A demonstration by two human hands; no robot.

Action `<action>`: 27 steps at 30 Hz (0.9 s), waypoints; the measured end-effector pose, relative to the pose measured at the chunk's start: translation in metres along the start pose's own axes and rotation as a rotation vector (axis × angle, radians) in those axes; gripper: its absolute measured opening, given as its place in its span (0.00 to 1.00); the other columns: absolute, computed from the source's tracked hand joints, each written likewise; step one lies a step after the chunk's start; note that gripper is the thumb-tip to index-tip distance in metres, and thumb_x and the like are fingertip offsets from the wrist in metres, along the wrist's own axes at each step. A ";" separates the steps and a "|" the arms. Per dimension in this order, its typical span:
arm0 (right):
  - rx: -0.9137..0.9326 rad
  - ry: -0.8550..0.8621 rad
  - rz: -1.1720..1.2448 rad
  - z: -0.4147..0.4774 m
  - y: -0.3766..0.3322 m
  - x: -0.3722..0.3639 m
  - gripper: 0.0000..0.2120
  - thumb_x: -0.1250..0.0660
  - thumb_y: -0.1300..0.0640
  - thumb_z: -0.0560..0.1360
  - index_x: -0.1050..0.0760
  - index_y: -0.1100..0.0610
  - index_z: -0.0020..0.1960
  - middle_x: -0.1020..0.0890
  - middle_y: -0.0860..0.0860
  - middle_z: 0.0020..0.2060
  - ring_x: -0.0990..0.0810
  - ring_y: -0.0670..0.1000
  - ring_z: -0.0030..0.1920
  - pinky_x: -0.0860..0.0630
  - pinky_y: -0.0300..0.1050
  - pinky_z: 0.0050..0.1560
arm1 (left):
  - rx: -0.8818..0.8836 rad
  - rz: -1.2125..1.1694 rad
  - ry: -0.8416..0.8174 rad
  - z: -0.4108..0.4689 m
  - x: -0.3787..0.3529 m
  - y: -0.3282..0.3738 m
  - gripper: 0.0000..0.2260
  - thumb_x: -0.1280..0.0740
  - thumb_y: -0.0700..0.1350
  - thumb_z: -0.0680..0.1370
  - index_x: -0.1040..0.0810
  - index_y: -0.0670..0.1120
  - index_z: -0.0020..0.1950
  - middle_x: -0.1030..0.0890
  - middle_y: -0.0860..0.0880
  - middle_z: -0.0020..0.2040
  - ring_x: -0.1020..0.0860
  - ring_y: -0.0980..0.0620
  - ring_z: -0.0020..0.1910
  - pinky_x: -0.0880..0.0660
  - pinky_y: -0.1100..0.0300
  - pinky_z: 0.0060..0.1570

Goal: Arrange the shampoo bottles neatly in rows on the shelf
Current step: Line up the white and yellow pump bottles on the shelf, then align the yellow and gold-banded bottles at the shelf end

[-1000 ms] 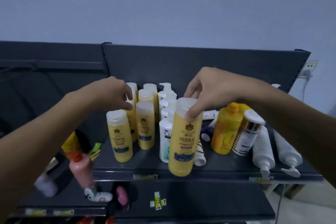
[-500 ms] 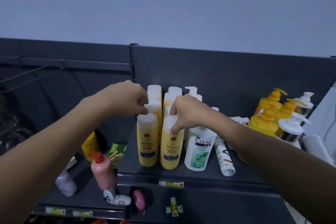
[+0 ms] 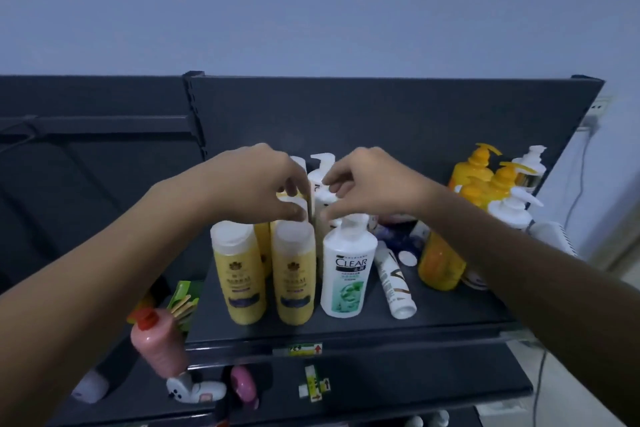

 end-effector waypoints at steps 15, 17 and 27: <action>-0.063 -0.104 -0.422 -0.025 0.204 0.046 0.23 0.24 0.44 0.72 0.19 0.53 0.63 0.16 0.50 0.56 0.18 0.54 0.56 0.19 0.50 0.48 | 0.092 -0.057 -0.188 0.147 -0.095 0.145 0.15 0.28 0.57 0.75 0.15 0.46 0.49 0.16 0.46 0.46 0.18 0.45 0.48 0.19 0.51 0.49; -0.050 -0.167 -0.432 -0.022 0.224 0.040 0.18 0.25 0.45 0.72 0.18 0.51 0.60 0.15 0.50 0.55 0.18 0.54 0.56 0.19 0.49 0.46 | 0.155 -0.063 -0.199 0.160 -0.118 0.145 0.13 0.28 0.56 0.75 0.19 0.46 0.42 0.17 0.46 0.45 0.20 0.45 0.46 0.21 0.53 0.44; 0.164 -0.096 -0.359 -0.035 0.243 0.032 0.15 0.27 0.50 0.73 0.21 0.59 0.54 0.18 0.55 0.48 0.19 0.58 0.51 0.20 0.57 0.48 | 0.409 -0.186 -0.177 0.190 -0.161 0.135 0.14 0.26 0.56 0.72 0.17 0.46 0.41 0.18 0.46 0.42 0.19 0.47 0.45 0.20 0.52 0.45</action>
Point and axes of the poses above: each hand's wrist, its own z-axis towards the middle knuckle, its own x-axis out of the back of the hand, y = z × x, the point moved 9 cm from there along z, towards the middle knuckle
